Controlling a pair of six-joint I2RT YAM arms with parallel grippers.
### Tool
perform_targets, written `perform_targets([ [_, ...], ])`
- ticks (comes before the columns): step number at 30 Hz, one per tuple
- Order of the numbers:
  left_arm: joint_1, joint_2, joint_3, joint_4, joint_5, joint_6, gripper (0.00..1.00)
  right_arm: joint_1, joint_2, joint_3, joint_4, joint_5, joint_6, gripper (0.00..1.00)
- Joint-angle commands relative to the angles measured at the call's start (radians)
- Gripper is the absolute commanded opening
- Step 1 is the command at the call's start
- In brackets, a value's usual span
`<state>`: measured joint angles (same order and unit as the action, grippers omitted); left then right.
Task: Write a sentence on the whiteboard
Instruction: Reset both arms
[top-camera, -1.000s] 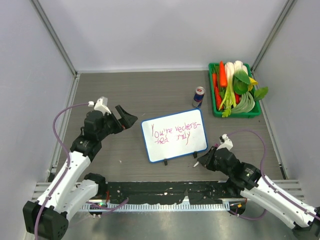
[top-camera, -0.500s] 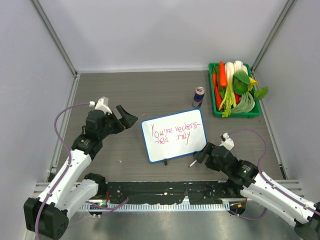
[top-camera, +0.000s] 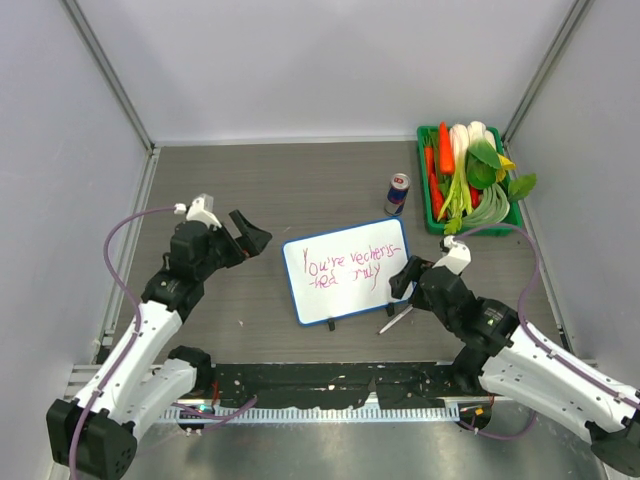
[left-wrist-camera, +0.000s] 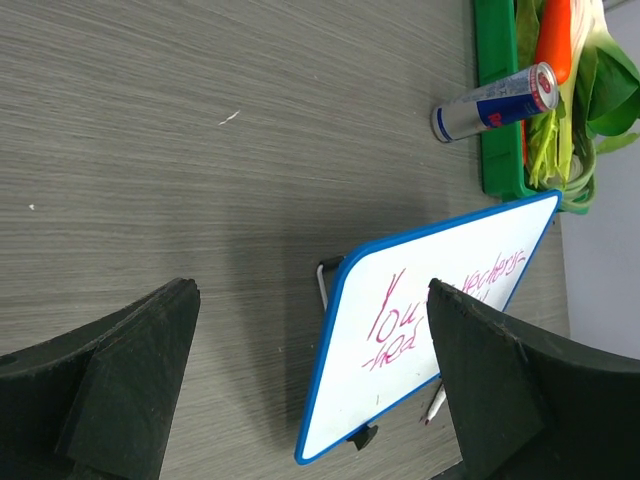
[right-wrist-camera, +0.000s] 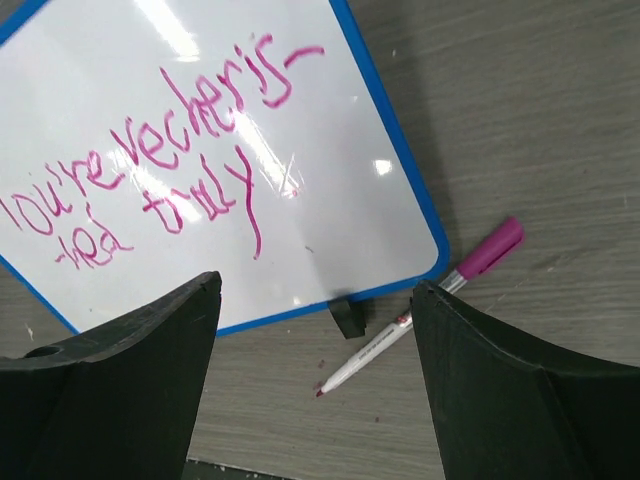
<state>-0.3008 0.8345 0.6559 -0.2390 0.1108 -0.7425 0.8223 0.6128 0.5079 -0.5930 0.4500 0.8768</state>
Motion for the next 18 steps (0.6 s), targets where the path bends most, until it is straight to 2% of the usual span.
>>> perform_targets([
  [1,-0.004,-0.038,0.028,-0.011,-0.055,0.040,1.00,-0.002,0.028,0.081,0.094,0.124,-0.149,0.82],
  [3,-0.003,-0.063,0.027,-0.010,-0.075,0.049,1.00,-0.002,0.033,0.104,0.131,0.113,-0.205,0.92],
  [7,-0.004,-0.101,0.014,-0.008,-0.144,0.064,1.00,-0.002,0.045,0.161,0.211,0.095,-0.312,0.99],
  [15,-0.003,-0.120,0.011,0.010,-0.174,0.098,1.00,-0.006,0.123,0.245,0.292,0.222,-0.421,0.99],
  [18,-0.004,-0.115,-0.001,0.018,-0.197,0.110,0.99,-0.044,0.148,0.238,0.369,0.181,-0.452,1.00],
])
